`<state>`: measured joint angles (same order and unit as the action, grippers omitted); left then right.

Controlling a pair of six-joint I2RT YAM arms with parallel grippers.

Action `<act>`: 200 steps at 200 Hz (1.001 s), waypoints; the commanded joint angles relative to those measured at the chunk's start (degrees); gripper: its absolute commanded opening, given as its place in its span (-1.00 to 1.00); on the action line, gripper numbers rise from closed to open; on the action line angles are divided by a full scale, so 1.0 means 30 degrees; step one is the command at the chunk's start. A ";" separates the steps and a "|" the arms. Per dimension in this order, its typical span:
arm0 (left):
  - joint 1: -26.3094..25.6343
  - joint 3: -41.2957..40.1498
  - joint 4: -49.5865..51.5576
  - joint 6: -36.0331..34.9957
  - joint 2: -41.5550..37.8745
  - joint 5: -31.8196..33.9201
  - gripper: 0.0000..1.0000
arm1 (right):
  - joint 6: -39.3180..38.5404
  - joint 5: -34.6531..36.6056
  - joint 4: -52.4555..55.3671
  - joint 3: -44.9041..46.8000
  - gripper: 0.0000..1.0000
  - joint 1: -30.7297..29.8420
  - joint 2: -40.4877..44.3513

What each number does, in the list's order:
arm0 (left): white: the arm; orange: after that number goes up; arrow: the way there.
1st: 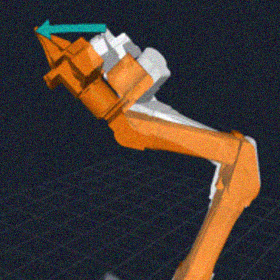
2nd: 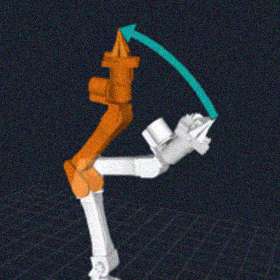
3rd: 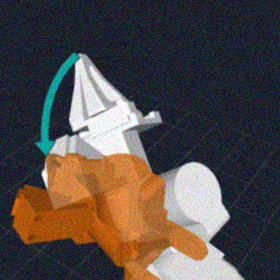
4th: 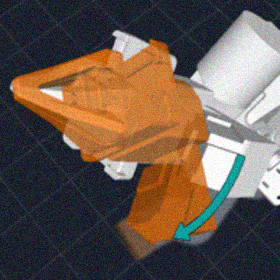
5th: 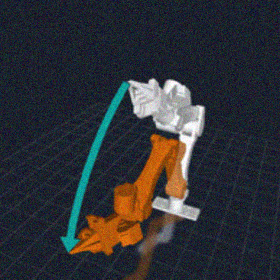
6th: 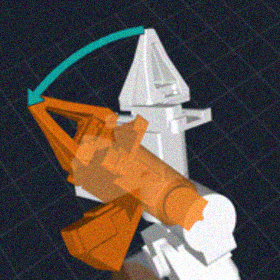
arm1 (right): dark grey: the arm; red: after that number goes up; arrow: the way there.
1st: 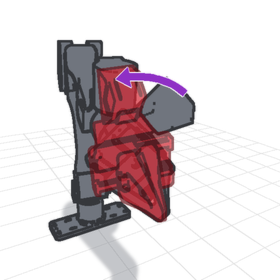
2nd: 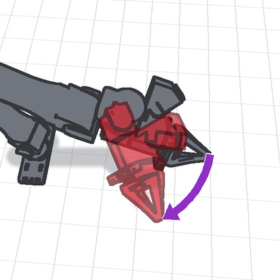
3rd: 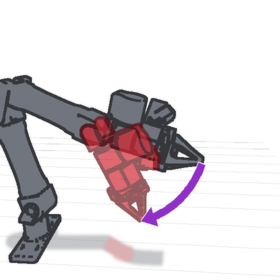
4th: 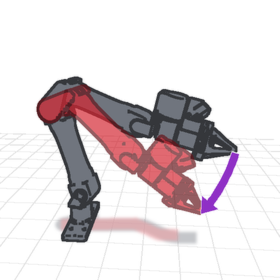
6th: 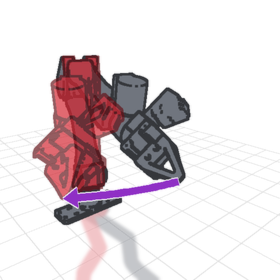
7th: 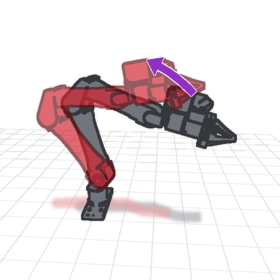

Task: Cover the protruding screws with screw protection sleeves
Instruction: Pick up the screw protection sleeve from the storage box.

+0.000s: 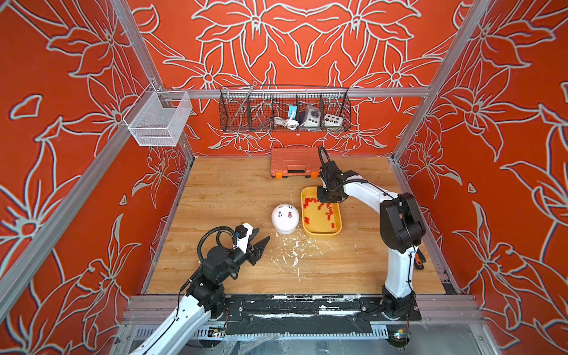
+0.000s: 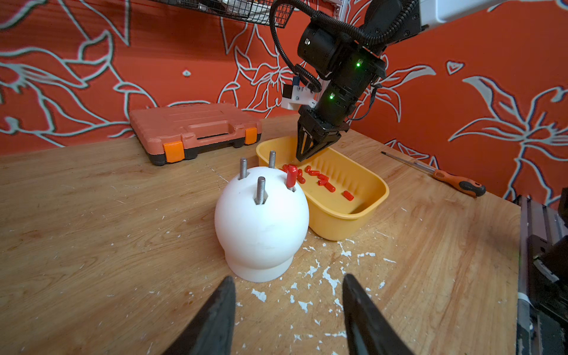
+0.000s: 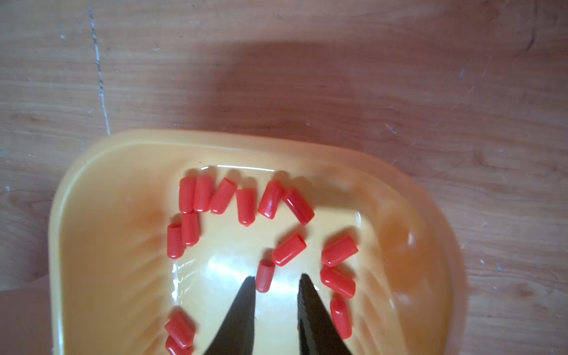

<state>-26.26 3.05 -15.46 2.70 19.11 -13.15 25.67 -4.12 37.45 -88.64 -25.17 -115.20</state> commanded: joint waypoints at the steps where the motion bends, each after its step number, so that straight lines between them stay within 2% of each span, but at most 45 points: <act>1: -0.0076 0.0302 0.0000 -0.0274 -0.0221 -0.0056 0.09 | 0.0992 0.0407 0.0709 -0.0573 -0.49 -0.0010 -0.0733; 118: -0.0065 0.0331 0.0165 -0.0343 -0.0395 -0.0097 0.09 | 0.1288 -0.0018 0.0783 -0.1825 -0.44 -0.0007 -0.2608; 140: -0.0065 0.0331 0.0180 -0.0343 -0.0424 -0.0064 0.08 | 0.1263 -0.0037 0.0697 -0.1946 -0.62 -0.0018 -0.2732; 182: -0.0072 0.0331 0.0225 -0.0372 -0.0451 -0.0041 0.09 | 0.1041 -0.0091 0.0583 -0.1856 -0.81 -0.0007 -0.2438; 200: -0.0065 0.0331 0.0259 -0.0372 -0.0505 -0.0041 0.08 | 0.0921 0.0077 0.0480 -0.1663 -0.98 -0.0018 -0.2158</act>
<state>-26.26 3.05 -15.00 2.52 18.46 -13.15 28.14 -4.54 38.54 -93.12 -25.19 -122.19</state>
